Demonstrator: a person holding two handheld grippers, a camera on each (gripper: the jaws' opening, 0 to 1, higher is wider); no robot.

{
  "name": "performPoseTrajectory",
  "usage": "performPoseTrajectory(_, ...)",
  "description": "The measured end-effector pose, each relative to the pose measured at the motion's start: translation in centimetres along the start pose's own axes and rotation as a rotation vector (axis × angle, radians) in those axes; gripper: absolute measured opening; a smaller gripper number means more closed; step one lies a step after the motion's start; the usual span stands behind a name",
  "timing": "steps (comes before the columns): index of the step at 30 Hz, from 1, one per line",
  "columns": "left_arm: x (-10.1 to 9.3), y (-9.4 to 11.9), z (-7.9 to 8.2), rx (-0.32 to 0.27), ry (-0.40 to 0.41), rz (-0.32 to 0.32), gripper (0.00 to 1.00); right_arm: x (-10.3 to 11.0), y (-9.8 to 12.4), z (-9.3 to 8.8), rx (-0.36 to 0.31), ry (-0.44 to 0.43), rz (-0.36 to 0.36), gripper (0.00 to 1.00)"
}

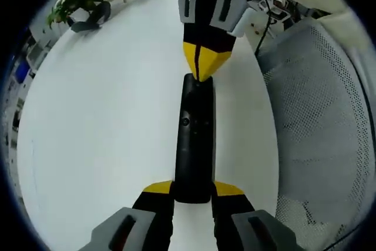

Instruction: Press the specified remote control buttons in sequence, fully releasing each button before pressing the next.

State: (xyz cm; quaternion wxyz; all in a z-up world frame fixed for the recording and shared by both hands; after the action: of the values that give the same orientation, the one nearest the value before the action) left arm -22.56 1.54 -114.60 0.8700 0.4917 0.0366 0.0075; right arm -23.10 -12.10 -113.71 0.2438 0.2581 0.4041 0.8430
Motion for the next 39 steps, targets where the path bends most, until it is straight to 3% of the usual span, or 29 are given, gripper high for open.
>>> performPoseTrajectory(2,0.0,0.0,0.1,0.008,-0.001,0.003,0.23,0.0,0.1,0.0,-0.008,-0.022,-0.028,0.00)
performPoseTrajectory(5,0.0,-0.1,0.1,0.018,-0.005,0.007,0.23,0.4,0.1,0.0,-0.008,0.015,-0.054,0.00)
performPoseTrajectory(8,0.0,-0.1,0.1,0.027,-0.010,0.008,0.23,0.2,-0.1,0.2,0.034,-0.045,-0.087,0.00)
performPoseTrajectory(11,0.0,-0.1,0.1,0.034,-0.004,0.009,0.23,0.3,-0.1,0.2,0.045,0.022,-0.079,0.00)
performPoseTrajectory(15,-0.1,-0.2,0.2,0.055,-0.016,0.014,0.23,0.4,-0.2,0.3,0.059,0.006,-0.107,0.00)
performPoseTrajectory(17,-0.1,-0.2,0.2,0.061,-0.013,0.017,0.23,0.3,-0.2,0.3,0.065,-0.045,-0.126,0.00)
performPoseTrajectory(22,-0.1,-0.1,0.2,0.058,-0.014,0.022,0.23,0.1,0.1,0.3,0.058,-0.082,-0.124,0.00)
performPoseTrajectory(27,0.0,-0.1,0.2,0.056,-0.017,0.011,0.23,0.4,0.2,1.1,0.002,-0.118,-0.106,0.00)
performPoseTrajectory(29,0.0,-0.1,0.2,0.051,-0.017,0.007,0.23,0.7,0.0,1.1,0.007,-0.138,-0.075,0.00)
performPoseTrajectory(39,0.1,0.0,0.0,0.017,-0.009,-0.001,0.23,0.5,-0.7,0.8,0.021,-0.124,-0.097,0.00)
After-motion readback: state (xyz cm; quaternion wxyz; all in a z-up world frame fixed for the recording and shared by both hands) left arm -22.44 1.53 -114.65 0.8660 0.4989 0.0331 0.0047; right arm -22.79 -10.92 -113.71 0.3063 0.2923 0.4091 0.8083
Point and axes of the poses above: the point that each gripper's makers call its tool centre point, and the gripper's own axes: y roughly backward along the fingers, x roughly to its left, z roughly out of its top, the point moved 5 cm from there along y, roughly backward along the fingers, and after that the axes turned 14 degrees about -x, right-handed, at the moved point
